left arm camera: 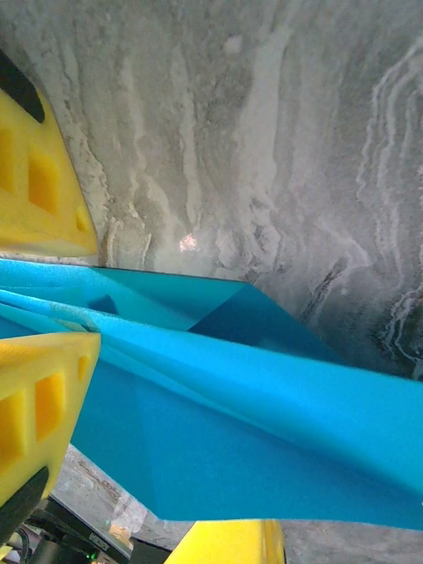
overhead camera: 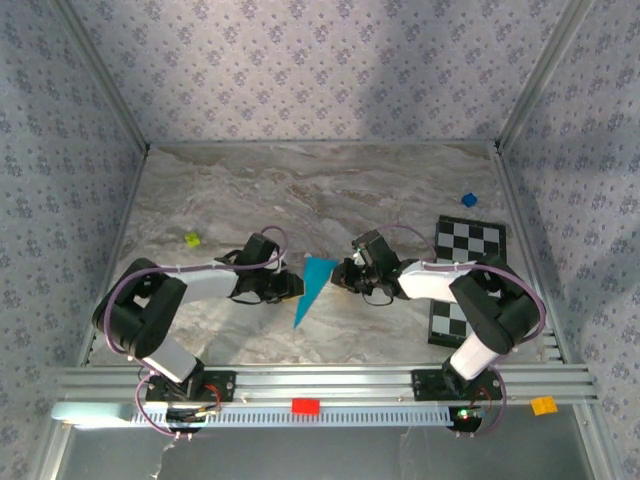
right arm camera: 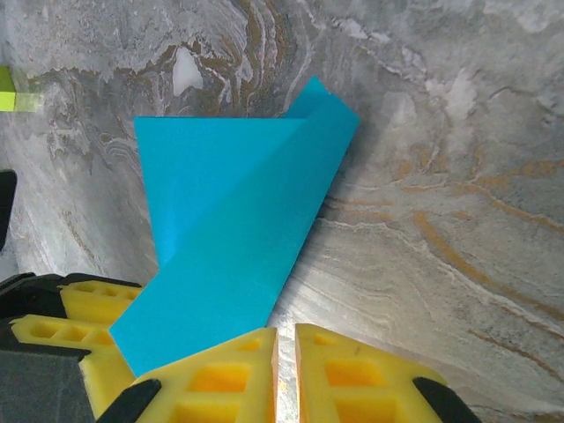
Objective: Fold a paper plane with a square sheet of paper (pick it up from the middle)
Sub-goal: Move a paper plane to the center of the table.
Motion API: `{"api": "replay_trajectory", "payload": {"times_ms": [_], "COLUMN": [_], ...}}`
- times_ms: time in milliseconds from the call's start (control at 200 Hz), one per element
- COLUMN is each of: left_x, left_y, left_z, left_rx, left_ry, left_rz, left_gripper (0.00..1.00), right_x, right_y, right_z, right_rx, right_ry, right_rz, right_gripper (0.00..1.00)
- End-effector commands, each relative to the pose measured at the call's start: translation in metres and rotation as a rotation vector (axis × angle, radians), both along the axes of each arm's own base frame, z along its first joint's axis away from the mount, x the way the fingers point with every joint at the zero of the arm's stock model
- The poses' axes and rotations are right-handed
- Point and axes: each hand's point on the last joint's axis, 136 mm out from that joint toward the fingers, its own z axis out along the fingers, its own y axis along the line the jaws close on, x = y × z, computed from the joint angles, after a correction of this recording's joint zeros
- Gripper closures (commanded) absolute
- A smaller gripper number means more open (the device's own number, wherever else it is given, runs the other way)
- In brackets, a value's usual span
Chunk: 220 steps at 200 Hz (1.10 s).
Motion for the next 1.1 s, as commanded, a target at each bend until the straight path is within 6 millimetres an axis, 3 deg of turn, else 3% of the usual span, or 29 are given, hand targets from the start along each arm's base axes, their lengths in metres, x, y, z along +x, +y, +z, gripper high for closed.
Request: {"api": "replay_trajectory", "payload": {"times_ms": [0, 585, 1094], "left_x": [-0.005, -0.005, -0.005], "left_y": [-0.006, -0.015, -0.022], "left_z": [0.001, 0.004, 0.007], "left_rx": [-0.031, -0.065, -0.105], "left_ry": [0.011, 0.021, 0.025], "left_rz": [-0.047, -0.090, -0.103], "left_gripper": [0.71, 0.76, 0.80], "right_x": [-0.001, -0.005, -0.011], "right_y": [0.007, 0.028, 0.027], "right_z": [0.000, -0.007, -0.018], "right_rx": [0.000, 0.054, 0.046], "right_ry": [0.001, 0.027, 0.062], "right_rz": [0.027, 0.078, 0.088], "right_gripper": [0.86, 0.88, 0.89]}}
